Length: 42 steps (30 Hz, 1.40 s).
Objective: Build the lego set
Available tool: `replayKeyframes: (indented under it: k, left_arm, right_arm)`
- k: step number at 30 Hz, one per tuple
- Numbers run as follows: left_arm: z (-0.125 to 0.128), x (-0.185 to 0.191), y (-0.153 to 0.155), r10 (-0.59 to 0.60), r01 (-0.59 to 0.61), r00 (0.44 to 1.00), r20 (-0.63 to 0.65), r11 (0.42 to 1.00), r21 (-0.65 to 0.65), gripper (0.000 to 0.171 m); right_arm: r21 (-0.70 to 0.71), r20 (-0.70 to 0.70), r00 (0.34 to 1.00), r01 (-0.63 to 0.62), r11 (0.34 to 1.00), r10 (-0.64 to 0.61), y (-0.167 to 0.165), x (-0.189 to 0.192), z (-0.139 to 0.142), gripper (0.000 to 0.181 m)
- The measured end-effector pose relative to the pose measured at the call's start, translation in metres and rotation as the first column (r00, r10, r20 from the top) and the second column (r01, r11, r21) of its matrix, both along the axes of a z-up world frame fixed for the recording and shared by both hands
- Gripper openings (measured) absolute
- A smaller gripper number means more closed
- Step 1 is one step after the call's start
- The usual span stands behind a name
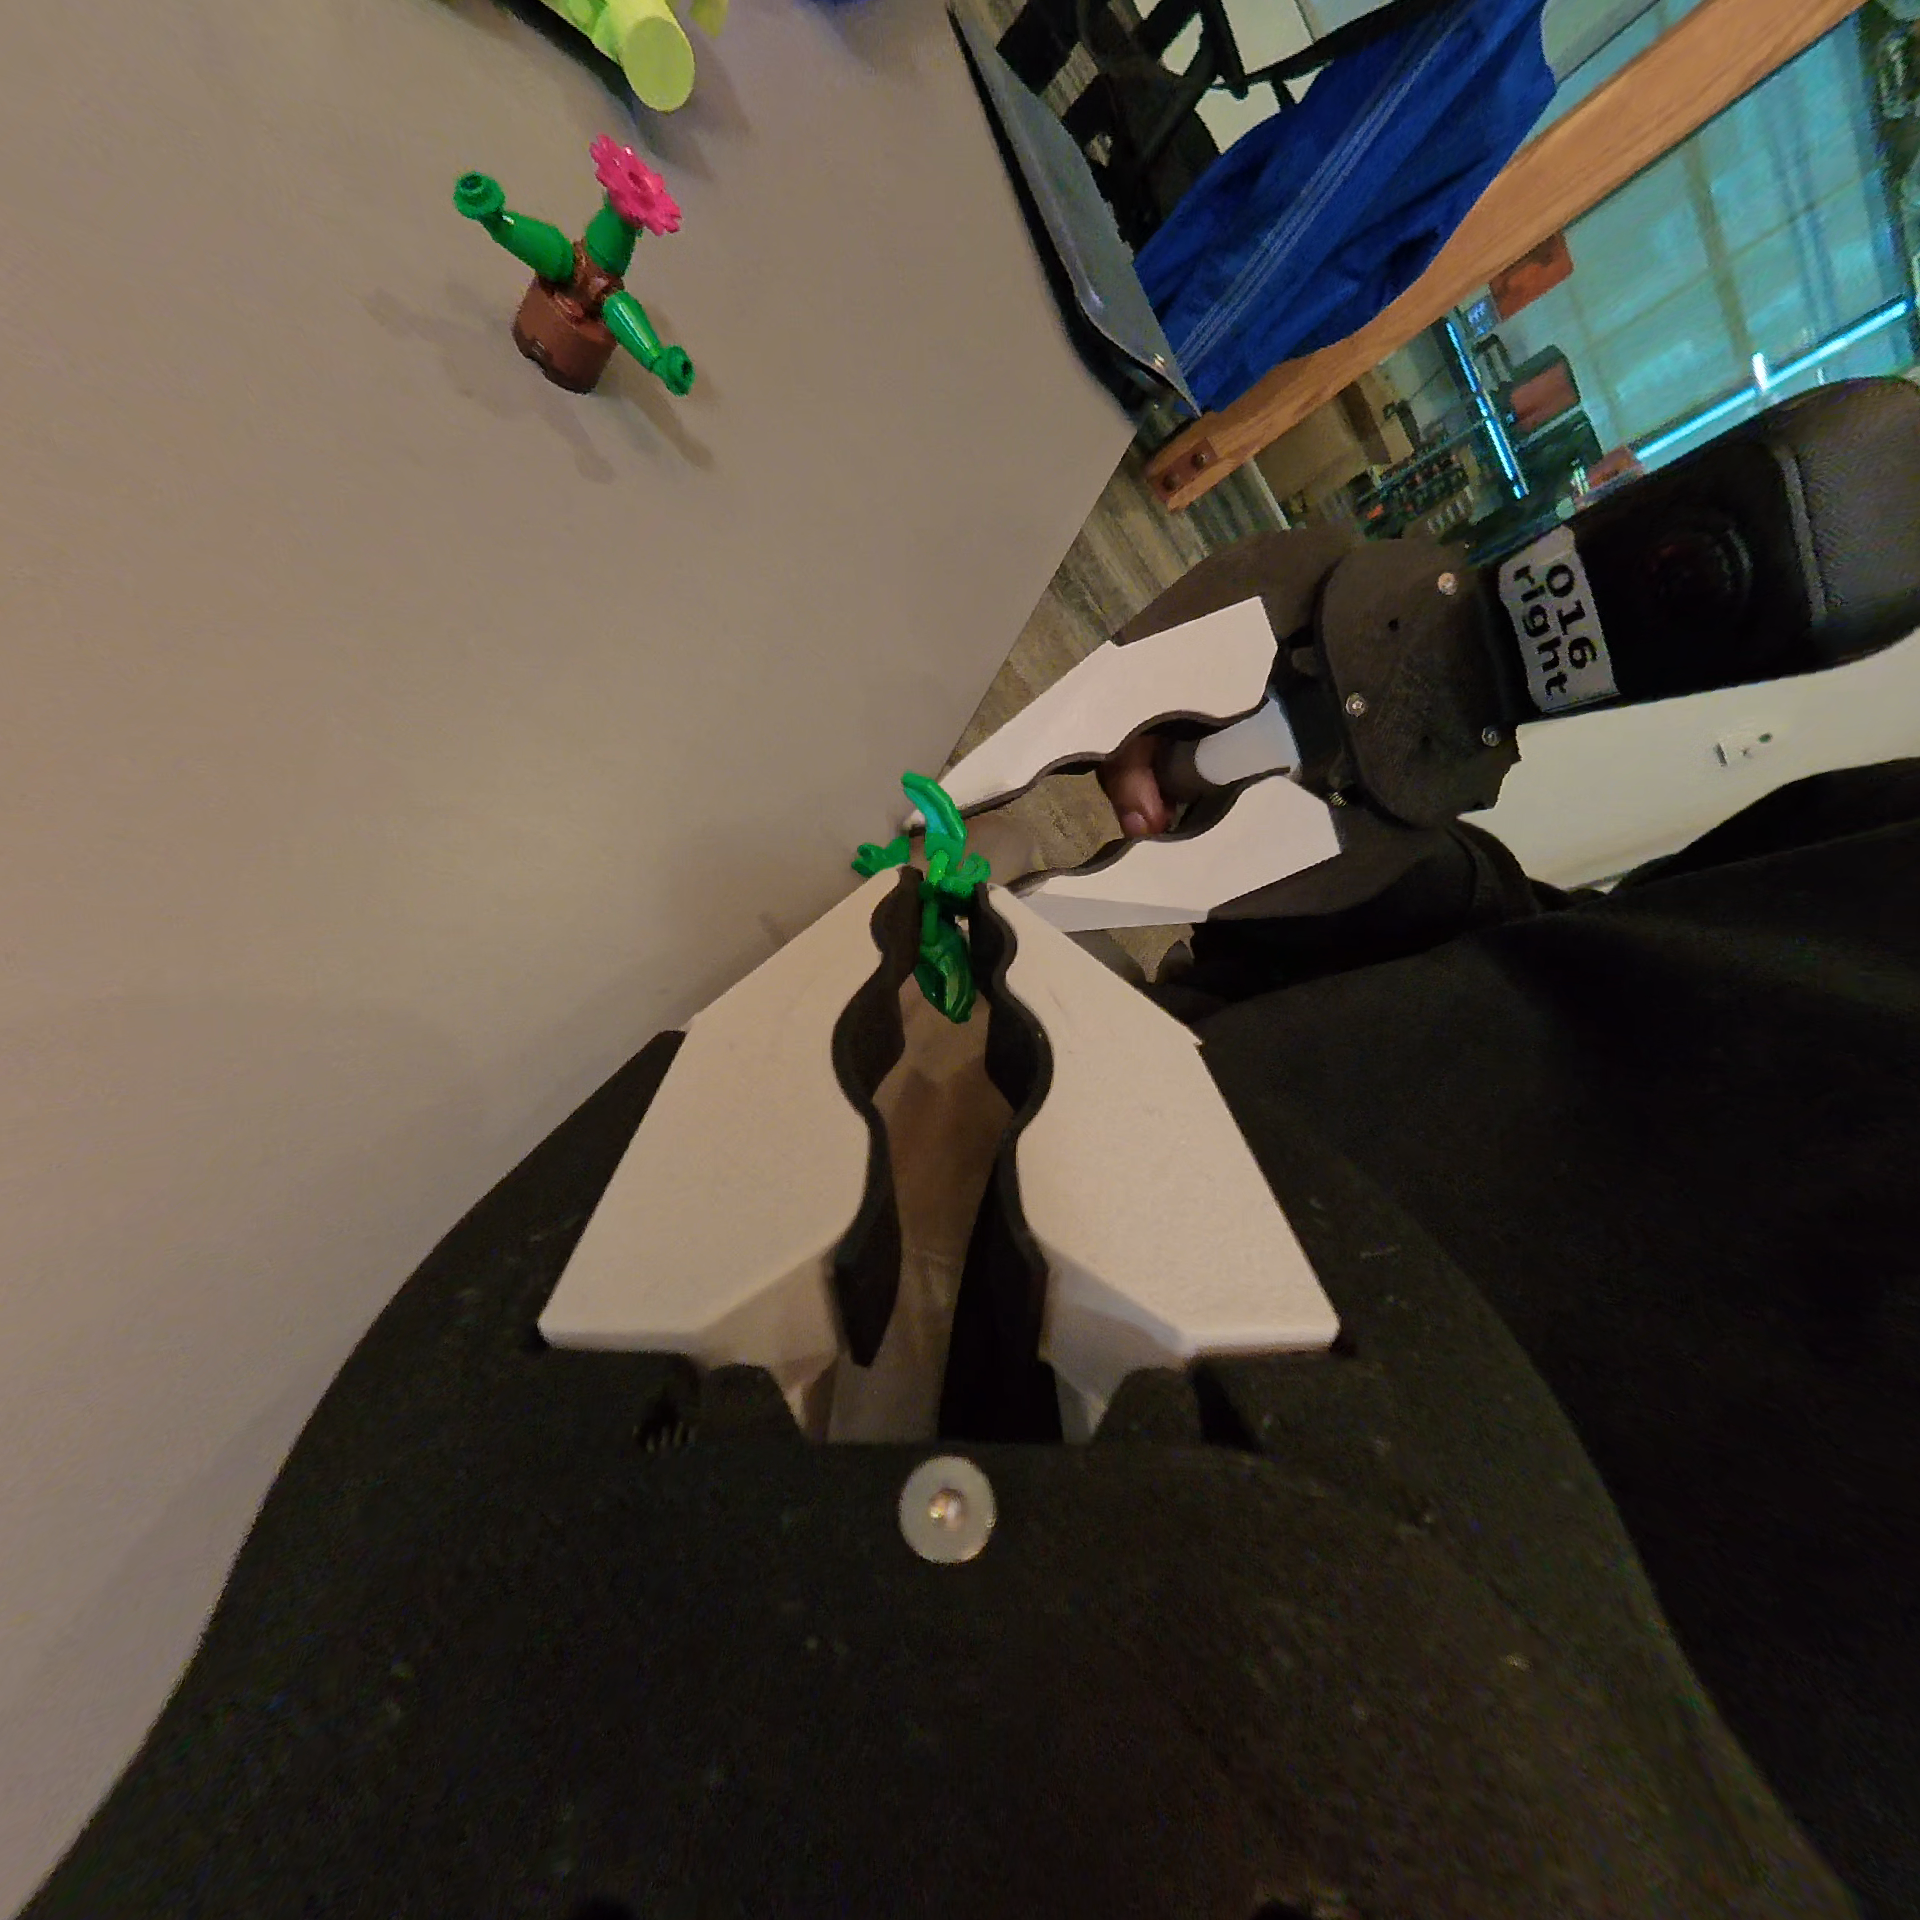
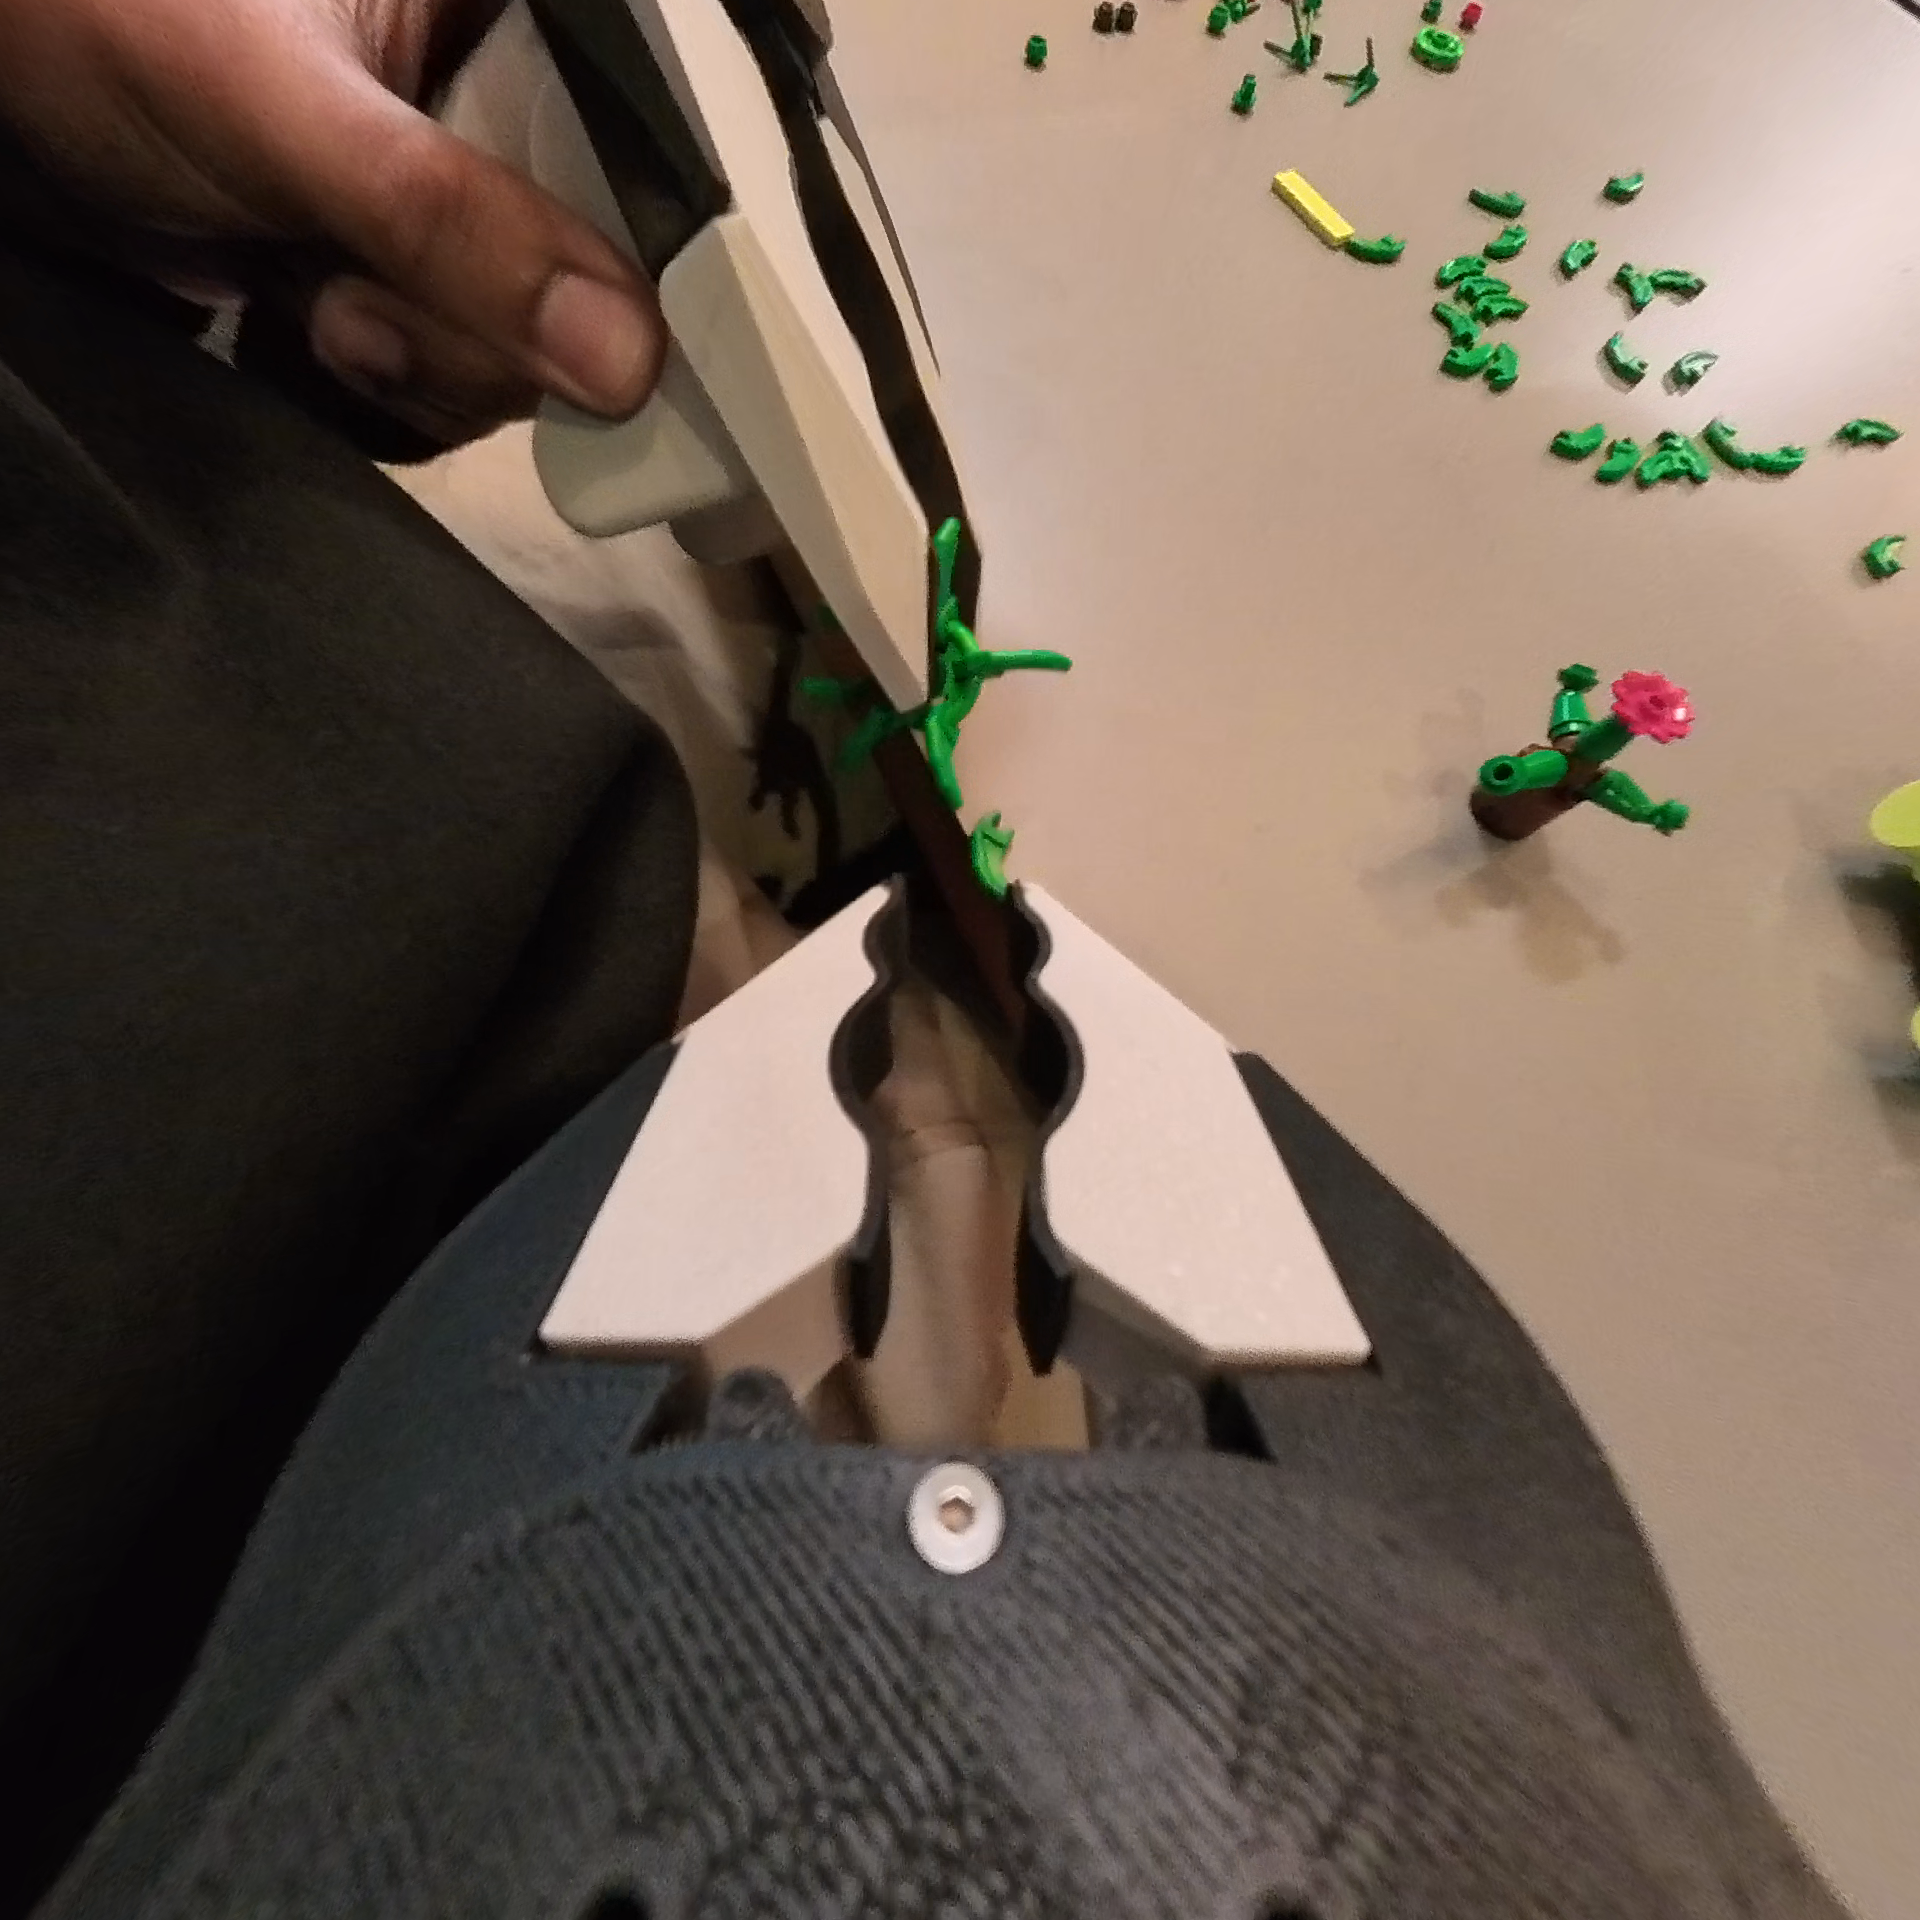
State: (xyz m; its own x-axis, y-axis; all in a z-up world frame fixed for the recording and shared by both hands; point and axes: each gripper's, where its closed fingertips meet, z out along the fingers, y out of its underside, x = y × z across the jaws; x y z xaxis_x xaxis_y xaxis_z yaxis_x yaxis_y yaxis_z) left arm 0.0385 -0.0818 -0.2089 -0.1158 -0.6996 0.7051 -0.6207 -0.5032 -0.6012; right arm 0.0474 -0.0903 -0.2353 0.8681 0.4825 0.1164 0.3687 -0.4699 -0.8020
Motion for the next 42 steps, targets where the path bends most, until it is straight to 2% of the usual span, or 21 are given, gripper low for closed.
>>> replayKeyframes:
  k: [5, 10, 12, 16, 19, 37, 42]
  left_arm:
    - [0.003, 0.002, 0.006, 0.023, -0.023, 1.0, 0.02, 1.0, 0.004, 0.006]
    - [0.0, 0.002, 0.002, -0.001, 0.001, 1.0, -0.002, 1.0, 0.024, 0.006]
    - [-0.005, 0.001, -0.002, -0.024, 0.026, 0.999, -0.026, 0.996, 0.088, 0.006]
    - [-0.014, -0.001, -0.004, -0.039, 0.06, 0.996, -0.077, 0.954, 0.295, 0.006]
    - [-0.013, 0.001, -0.003, -0.031, 0.055, 0.997, -0.073, 0.937, 0.345, 0.006]
    - [-0.016, 0.001, 0.004, 0.001, 0.028, 0.997, -0.08, 0.932, 0.361, 0.006]
    - [0.001, -0.002, 0.027, 0.073, -0.067, 0.997, -0.006, 0.943, 0.325, 0.007]
  right_arm:
    - [-0.014, -0.128, 0.992, 0.003, 1.0, -0.004, -0.006, -0.004, 0.003, 0.019]
    - [0.037, -0.117, 0.993, 0.041, 0.998, -0.037, 0.0, 0.002, 0.01, 0.026]
    - [0.022, -0.102, 0.994, 0.036, 0.999, -0.033, 0.002, 0.001, 0.007, 0.027]
    - [0.014, -0.049, 0.999, 0.014, 1.0, -0.013, 0.003, -0.001, 0.001, 0.026]
    - [0.012, -0.026, 1.0, 0.001, 1.0, -0.001, 0.003, -0.002, -0.001, 0.025]
    - [0.009, -0.034, 0.999, 0.001, 1.0, -0.001, 0.0, -0.003, -0.001, 0.021]
    - [0.015, -0.077, 0.996, 0.036, 0.999, -0.034, -0.004, 0.006, 0.003, 0.019]
